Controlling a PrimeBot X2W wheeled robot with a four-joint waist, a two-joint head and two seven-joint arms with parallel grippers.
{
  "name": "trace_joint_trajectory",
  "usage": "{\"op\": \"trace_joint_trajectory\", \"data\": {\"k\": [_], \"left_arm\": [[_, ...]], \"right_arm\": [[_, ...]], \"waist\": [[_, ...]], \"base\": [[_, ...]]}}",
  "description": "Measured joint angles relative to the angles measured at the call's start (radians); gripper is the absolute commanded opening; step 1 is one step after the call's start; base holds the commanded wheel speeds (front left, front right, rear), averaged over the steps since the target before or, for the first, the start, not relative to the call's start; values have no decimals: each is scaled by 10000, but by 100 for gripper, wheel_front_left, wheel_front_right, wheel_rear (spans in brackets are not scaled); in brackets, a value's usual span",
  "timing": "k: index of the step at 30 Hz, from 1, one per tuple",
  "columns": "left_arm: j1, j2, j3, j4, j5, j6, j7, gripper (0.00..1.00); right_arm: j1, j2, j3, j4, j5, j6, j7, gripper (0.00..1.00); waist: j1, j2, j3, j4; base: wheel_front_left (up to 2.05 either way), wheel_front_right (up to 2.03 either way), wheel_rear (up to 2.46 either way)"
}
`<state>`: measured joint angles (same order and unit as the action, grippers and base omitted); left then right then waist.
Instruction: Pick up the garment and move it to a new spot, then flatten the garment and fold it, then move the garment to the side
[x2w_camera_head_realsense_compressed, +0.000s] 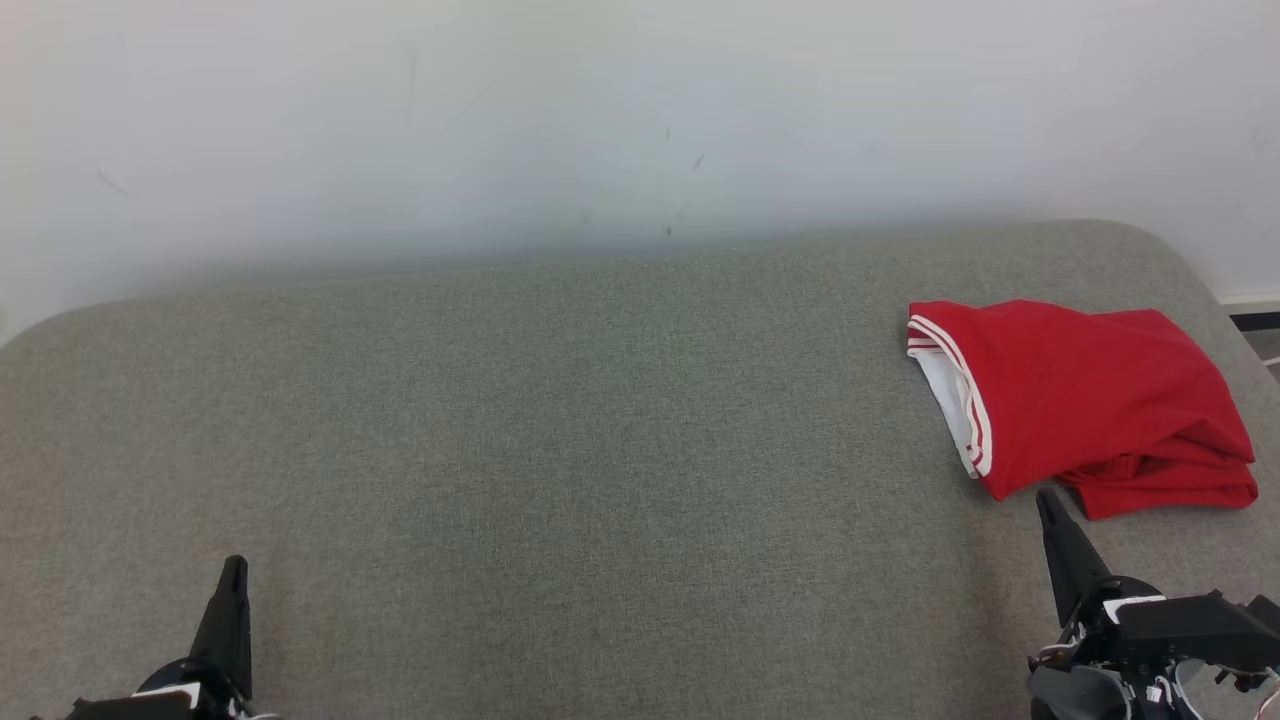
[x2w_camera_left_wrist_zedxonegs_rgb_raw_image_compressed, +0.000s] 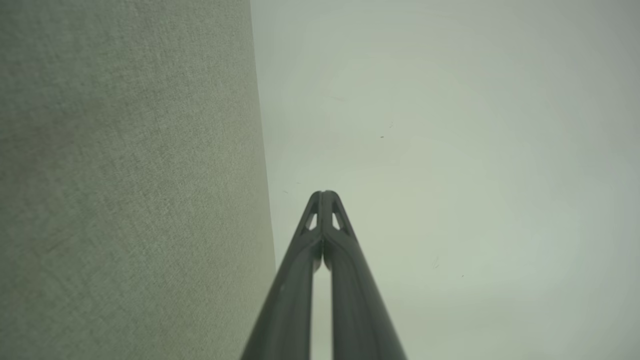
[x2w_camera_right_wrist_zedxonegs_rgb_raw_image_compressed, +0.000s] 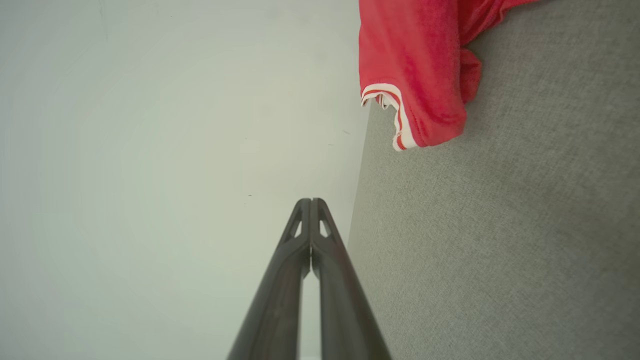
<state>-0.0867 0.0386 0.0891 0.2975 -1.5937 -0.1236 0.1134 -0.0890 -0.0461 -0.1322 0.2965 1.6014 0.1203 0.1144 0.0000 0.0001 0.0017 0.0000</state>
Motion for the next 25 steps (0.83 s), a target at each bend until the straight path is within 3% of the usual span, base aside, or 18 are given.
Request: {"op": "trace_joint_trajectory", "data": {"k": [25], "left_arm": [[0,0,0,2,0,0,0,0]], "right_arm": [[0,2,0,-2,0,0,0,0]], "waist": [[0,0,0,0]], "base": [[0,0,0]]}}
